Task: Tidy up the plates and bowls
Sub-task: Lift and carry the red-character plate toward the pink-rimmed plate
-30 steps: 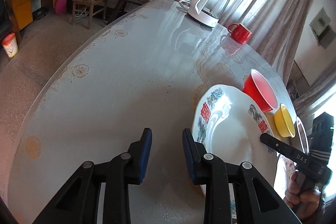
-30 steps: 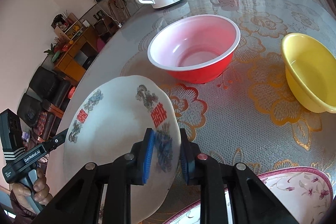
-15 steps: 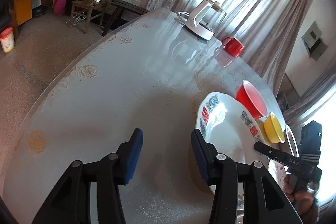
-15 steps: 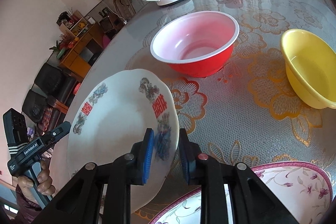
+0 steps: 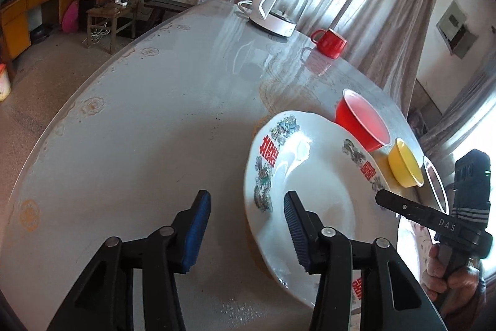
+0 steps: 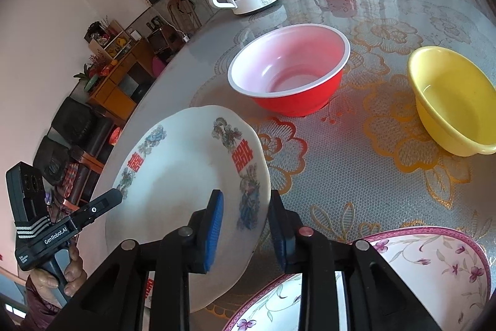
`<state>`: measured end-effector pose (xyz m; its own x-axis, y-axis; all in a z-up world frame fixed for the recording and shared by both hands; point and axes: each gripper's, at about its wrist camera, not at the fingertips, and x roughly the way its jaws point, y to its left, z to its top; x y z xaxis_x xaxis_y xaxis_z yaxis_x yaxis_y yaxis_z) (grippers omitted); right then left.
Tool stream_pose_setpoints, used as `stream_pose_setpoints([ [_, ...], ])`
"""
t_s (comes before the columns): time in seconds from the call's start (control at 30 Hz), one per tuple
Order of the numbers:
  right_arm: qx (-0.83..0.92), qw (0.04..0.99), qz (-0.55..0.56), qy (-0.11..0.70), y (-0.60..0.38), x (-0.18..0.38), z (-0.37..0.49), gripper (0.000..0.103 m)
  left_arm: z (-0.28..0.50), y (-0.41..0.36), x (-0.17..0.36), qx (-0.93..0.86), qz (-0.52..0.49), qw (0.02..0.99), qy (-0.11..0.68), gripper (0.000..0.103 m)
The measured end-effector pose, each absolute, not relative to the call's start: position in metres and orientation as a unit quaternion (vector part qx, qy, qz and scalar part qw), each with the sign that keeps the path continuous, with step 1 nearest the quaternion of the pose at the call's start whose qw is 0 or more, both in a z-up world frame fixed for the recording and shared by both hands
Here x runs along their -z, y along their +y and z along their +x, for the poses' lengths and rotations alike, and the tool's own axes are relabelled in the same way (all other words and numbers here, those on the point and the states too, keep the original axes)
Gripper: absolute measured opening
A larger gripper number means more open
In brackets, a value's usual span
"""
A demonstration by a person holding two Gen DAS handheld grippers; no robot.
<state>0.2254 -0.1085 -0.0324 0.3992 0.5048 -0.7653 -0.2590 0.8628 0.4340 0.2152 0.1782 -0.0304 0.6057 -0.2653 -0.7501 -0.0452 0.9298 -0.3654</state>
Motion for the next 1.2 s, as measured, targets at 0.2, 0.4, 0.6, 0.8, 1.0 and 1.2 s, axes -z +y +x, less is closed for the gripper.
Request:
stream_pose_setpoints([
  [0.2,-0.23,0.826,0.11,0.503,-0.101,0.039,0.225,0.025,0.226,0.164,0.036,0.081,-0.132,0.875,0.459,0.029],
  [0.4,-0.222,0.83,0.1,0.502,-0.097,0.041,0.227,0.023,0.235,0.165,0.039,0.085,-0.14,0.865,0.475,0.028],
  [0.6,-0.216,0.833,0.085,0.502,-0.092,0.04,0.224,0.025,0.225,0.163,0.035,0.088,-0.131,0.868,0.471,0.026],
  [0.8,-0.224,0.826,0.081,0.512,-0.095,0.04,0.228,0.026,0.23,0.171,0.036,0.091,-0.141,0.865,0.472,0.034],
  [1.0,-0.223,0.832,0.069,0.504,-0.091,0.04,0.226,0.026,0.235,0.161,0.037,0.094,-0.127,0.864,0.477,0.028],
  [1.2,-0.223,0.828,0.084,0.508,-0.094,0.037,0.221,0.024,0.219,0.168,0.035,0.105,-0.145,0.861,0.476,0.026],
])
